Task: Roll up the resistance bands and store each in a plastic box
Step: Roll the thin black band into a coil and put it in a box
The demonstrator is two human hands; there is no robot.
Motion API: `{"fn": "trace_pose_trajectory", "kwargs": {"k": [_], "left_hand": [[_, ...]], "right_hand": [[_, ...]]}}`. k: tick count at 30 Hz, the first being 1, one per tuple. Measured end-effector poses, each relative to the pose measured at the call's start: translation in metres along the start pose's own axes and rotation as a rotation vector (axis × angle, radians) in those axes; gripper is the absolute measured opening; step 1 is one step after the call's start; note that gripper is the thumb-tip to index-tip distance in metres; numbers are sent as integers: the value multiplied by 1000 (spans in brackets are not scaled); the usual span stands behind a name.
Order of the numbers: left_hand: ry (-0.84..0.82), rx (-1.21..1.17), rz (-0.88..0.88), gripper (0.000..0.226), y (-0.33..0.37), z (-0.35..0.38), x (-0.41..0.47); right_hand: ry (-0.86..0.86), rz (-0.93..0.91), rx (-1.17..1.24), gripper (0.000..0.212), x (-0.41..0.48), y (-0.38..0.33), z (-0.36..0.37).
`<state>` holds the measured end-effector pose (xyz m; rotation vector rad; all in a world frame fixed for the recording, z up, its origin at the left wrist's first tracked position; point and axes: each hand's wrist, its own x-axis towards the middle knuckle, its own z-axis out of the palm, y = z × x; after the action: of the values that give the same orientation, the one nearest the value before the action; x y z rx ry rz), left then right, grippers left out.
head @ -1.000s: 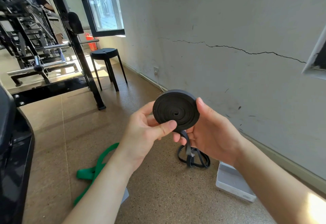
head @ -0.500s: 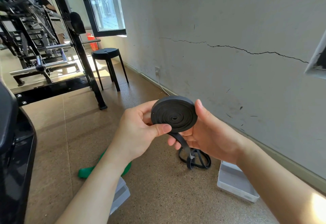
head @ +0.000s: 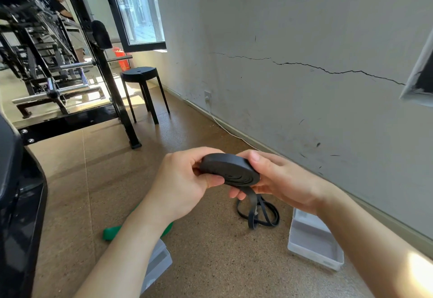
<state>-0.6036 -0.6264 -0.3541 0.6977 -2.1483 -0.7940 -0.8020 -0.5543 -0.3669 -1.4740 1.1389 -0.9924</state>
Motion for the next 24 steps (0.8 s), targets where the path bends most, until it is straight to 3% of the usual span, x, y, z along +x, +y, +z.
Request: {"fn": "trace_pose_trajectory", "kwargs": {"k": [5, 10, 16, 21, 24], "left_hand": [[99, 106, 131, 31, -5, 0, 1], [138, 236, 258, 23, -5, -1, 3], [150, 373, 374, 43, -11, -3, 4], [58, 71, 17, 63, -13, 0, 2], [58, -51, -154, 53, -11, -5, 3]], "right_hand": [[77, -72, -107, 91, 0, -5, 4], [77, -24, -117, 90, -3, -5, 2], [61, 0, -48, 73, -6, -12, 5], [210, -50, -366, 92, -8, -11, 9], [281, -91, -672, 108, -8, -12, 10]]}}
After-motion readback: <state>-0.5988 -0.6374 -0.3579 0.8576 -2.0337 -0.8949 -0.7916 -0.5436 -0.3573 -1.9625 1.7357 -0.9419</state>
